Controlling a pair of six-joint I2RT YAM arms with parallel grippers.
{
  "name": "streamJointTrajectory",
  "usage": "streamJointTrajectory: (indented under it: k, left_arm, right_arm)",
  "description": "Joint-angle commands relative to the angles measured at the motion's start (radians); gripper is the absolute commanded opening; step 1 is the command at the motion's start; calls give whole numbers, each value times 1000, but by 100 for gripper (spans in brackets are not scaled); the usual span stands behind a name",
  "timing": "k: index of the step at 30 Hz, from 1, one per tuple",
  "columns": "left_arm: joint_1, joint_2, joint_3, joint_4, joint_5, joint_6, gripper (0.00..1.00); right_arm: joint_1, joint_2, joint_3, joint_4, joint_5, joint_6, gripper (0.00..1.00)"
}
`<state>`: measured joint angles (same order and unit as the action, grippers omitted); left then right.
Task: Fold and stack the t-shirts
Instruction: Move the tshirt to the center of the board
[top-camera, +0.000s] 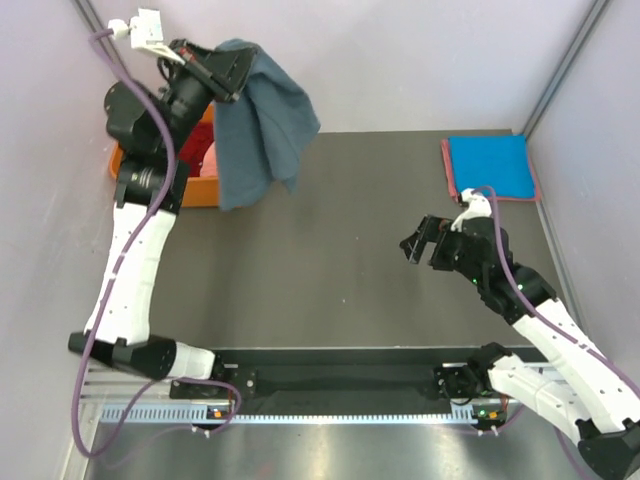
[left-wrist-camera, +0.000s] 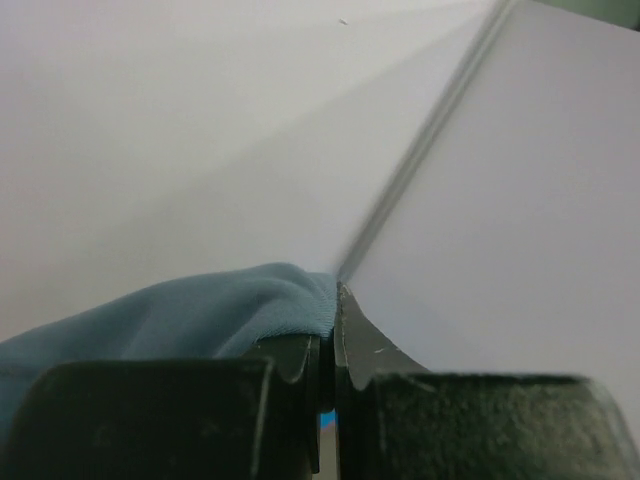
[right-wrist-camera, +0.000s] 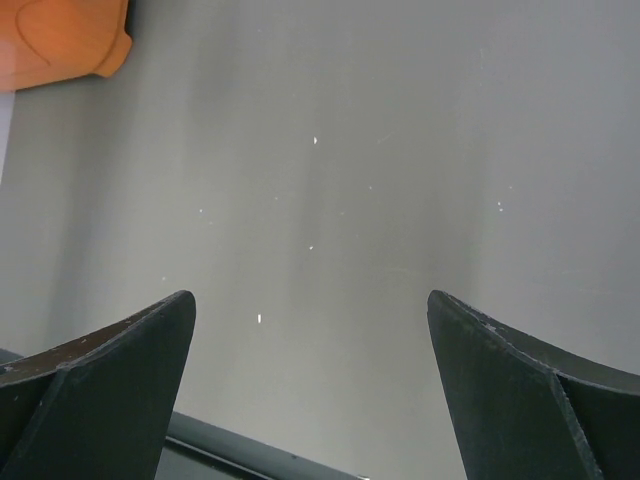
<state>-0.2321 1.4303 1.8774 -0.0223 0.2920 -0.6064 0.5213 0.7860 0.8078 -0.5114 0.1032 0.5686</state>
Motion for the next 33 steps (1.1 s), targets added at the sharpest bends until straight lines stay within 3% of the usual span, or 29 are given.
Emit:
streamJointTrajectory:
  k: [1, 4, 9, 12, 14, 16, 19, 21, 23, 24, 25, 28, 33]
  left_arm:
    - [-12, -103, -88, 82, 194, -194, 0]
    - [-48, -168, -262, 58, 219, -256, 0]
    - [-234, -240, -638, 94, 155, -326, 0]
    - [-340, -188, -750, 105, 122, -308, 0]
    - [-375, -92, -779, 102, 124, -294, 0]
    - [-380, 34, -772, 107, 150, -265, 0]
    - [-368, 221, -582, -123, 135, -117, 0]
    - [-354, 295, -375, -349, 75, 16, 0]
    - [-334, 372, -223, -486, -87, 80, 12]
    - [-326, 389, -192, -589, -137, 118, 29]
    - [-322, 406, -172, -631, -231, 137, 35]
    - [-328, 357, -216, -718, -347, 198, 48]
    - [-374, 159, -530, -697, -344, 198, 51]
  right_arm:
    - [-1, -53, 45, -42, 12, 25, 100]
    - [-1, -93, 21, -45, 29, 53, 100]
    - [-1, -111, 2, -62, 44, 97, 100]
    - [-3, -119, -27, -55, 105, 132, 99]
    - [-1, -107, -42, -88, 205, 262, 99]
    - [-3, -84, -71, -130, 288, 359, 99]
    - [-4, -25, -117, -79, 277, 402, 96]
    - [-3, 14, -128, -30, 248, 409, 92]
    - [-3, 79, -122, -3, 211, 418, 90]
    - [-3, 99, -122, 5, 184, 422, 89]
    - [-3, 131, -124, 13, 170, 427, 88]
    - [-1, 163, -165, 57, 104, 468, 84]
    - [16, 141, -324, 223, 29, 597, 77]
